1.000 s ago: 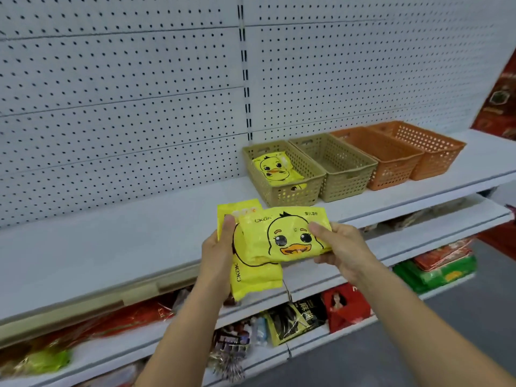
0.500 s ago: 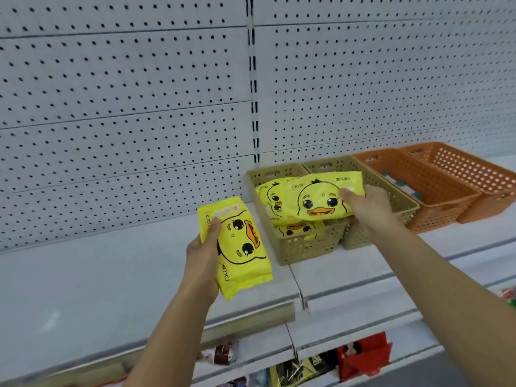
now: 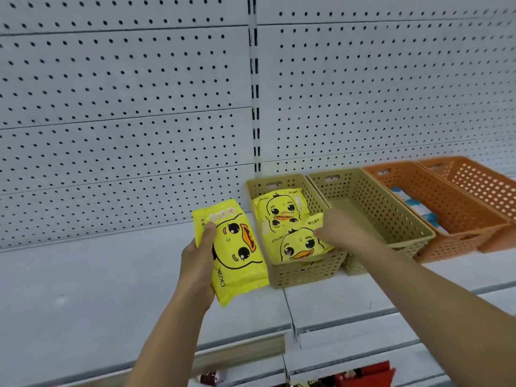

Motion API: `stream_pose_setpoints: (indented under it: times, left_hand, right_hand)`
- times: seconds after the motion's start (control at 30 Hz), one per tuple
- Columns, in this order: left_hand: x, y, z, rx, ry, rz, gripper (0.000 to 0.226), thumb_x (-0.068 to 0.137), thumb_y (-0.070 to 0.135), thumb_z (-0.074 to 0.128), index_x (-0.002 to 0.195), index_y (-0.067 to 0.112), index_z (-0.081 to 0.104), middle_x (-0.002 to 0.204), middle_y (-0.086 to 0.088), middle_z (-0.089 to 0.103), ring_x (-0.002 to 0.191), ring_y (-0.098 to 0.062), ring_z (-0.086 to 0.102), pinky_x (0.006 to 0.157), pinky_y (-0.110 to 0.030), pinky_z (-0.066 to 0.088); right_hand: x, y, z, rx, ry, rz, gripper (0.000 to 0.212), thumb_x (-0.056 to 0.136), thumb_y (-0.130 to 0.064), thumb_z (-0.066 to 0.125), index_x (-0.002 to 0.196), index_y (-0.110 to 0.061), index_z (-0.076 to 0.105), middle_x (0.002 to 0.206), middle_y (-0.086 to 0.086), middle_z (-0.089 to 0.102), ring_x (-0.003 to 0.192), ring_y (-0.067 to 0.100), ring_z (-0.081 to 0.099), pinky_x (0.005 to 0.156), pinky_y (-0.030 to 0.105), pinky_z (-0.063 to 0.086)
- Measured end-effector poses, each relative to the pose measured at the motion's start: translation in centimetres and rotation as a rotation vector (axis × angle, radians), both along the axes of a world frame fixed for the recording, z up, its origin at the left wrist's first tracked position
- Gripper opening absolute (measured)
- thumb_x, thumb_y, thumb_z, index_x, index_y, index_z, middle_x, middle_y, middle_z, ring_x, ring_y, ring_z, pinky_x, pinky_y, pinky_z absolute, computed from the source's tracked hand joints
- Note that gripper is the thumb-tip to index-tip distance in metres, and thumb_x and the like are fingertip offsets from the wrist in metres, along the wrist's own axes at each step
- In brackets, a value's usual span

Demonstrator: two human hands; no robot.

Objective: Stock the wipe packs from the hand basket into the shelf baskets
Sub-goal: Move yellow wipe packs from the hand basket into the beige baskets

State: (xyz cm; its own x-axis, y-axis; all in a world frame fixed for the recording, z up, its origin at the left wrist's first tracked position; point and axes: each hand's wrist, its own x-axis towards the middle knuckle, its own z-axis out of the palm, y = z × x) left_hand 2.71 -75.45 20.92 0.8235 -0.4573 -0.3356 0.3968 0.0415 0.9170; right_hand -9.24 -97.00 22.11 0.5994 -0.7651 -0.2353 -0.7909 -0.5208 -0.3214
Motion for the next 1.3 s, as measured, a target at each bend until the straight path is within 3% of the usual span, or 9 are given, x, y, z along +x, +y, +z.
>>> stream_pose_setpoints:
  times: [0.07, 0.17, 0.3, 0.4, 0.63, 0.83, 0.97, 1.13, 1.3]
  left_hand:
    - [-0.1, -0.4, -0.1, 0.002, -0.001, -0.007, 0.033, 0.095, 0.045, 0.053, 0.104, 0.016, 0.067, 0.086, -0.007, 0.077, 0.074, -0.026, 0.074, 0.064, -0.042, 0.059]
    - [0.0, -0.9, -0.2, 0.006, -0.004, -0.005, 0.032, 0.095, 0.045, 0.054, 0.103, 0.017, 0.067, 0.086, -0.007, 0.076, 0.073, -0.025, 0.073, 0.064, -0.041, 0.059]
    - [0.0, -1.3, -0.4, 0.013, -0.004, -0.005, 0.033, 0.095, 0.045, 0.054, 0.104, 0.016, 0.067, 0.087, -0.007, 0.076, 0.074, -0.025, 0.073, 0.062, -0.04, 0.058]
    - [-0.1, -1.6, -0.5, 0.012, -0.004, -0.01, 0.033, 0.096, 0.045, 0.052, 0.105, 0.017, 0.067, 0.088, -0.007, 0.077, 0.076, -0.027, 0.073, 0.063, -0.041, 0.058]
    - [-0.1, -2.7, -0.7, -0.009, 0.032, 0.007, 0.033, 0.098, 0.044, 0.048, 0.106, 0.018, 0.067, 0.089, -0.006, 0.076, 0.076, -0.025, 0.073, 0.058, -0.036, 0.057]
    - [0.4, -4.3, -0.6, -0.102, 0.083, -0.002, 0.034, 0.102, 0.04, 0.042, 0.119, 0.019, 0.062, 0.107, -0.007, 0.073, 0.096, -0.027, 0.069, 0.079, -0.044, 0.056]
    - [0.8, -5.6, 0.0, -0.202, 0.099, -0.016, 0.035, 0.104, 0.035, 0.036, 0.127, 0.018, 0.057, 0.115, -0.009, 0.071, 0.105, -0.029, 0.067, 0.082, -0.047, 0.055]
    - [1.5, -6.9, 0.4, -0.011, -0.107, -0.045, 0.031, 0.101, 0.039, 0.043, 0.118, 0.019, 0.059, 0.108, -0.008, 0.071, 0.096, -0.026, 0.069, 0.082, -0.045, 0.057]
    - [1.8, -7.7, 1.1, 0.072, -0.44, -0.42, 0.031, 0.098, 0.041, 0.05, 0.109, 0.017, 0.064, 0.102, -0.005, 0.074, 0.095, -0.023, 0.071, 0.081, -0.037, 0.058]
  right_hand:
    - [0.4, 0.7, 0.0, -0.301, 0.131, 0.09, 0.012, 0.089, -0.007, 0.052, 0.1, -0.008, 0.056, 0.086, 0.005, 0.055, 0.083, 0.022, 0.058, 0.059, 0.027, 0.043]
    - [0.7, 0.2, -0.9, -0.548, 0.103, 0.189, 0.032, 0.09, -0.009, 0.053, 0.122, -0.009, 0.048, 0.117, 0.009, 0.052, 0.112, 0.027, 0.05, 0.083, 0.034, 0.049]
    - [0.7, -1.0, -2.9, -0.14, 0.12, 0.442, 0.045, 0.099, -0.029, 0.041, 0.144, -0.025, 0.039, 0.151, 0.01, 0.03, 0.137, 0.034, 0.027, 0.111, 0.047, 0.03]
    - [1.1, -1.4, -3.4, 0.121, 0.216, 0.463, 0.045, 0.101, -0.037, 0.033, 0.141, -0.02, 0.044, 0.151, 0.009, 0.035, 0.139, 0.035, 0.028, 0.114, 0.047, 0.024]
    - [1.3, -2.0, -2.2, 0.246, 0.374, 0.547, 0.049, 0.099, -0.048, 0.031, 0.142, -0.026, 0.043, 0.152, -0.003, 0.036, 0.14, 0.022, 0.031, 0.116, 0.042, 0.022]
    - [0.2, -0.2, -2.0, 0.006, -0.304, 0.529, 0.083, 0.085, -0.023, 0.066, 0.15, -0.035, 0.015, 0.159, -0.01, 0.005, 0.145, 0.016, 0.015, 0.112, 0.036, 0.031]
    - [0.6, 2.3, -1.3, -0.122, -0.45, 0.753, 0.104, 0.072, -0.024, 0.074, 0.143, -0.057, 0.005, 0.154, -0.03, -0.005, 0.143, 0.004, 0.012, 0.094, 0.033, 0.048]
    - [1.0, 2.1, 0.5, 0.451, -0.673, 0.484, 0.078, 0.068, -0.057, 0.076, 0.136, -0.052, 0.038, 0.14, -0.03, 0.034, 0.13, -0.003, 0.038, 0.1, 0.026, 0.038]
    - [3.6, -0.4, 2.6, 0.417, -0.816, 0.319, 0.045, 0.091, -0.052, 0.051, 0.126, -0.025, 0.058, 0.115, -0.016, 0.059, 0.102, 0.002, 0.057, 0.083, 0.023, 0.042]
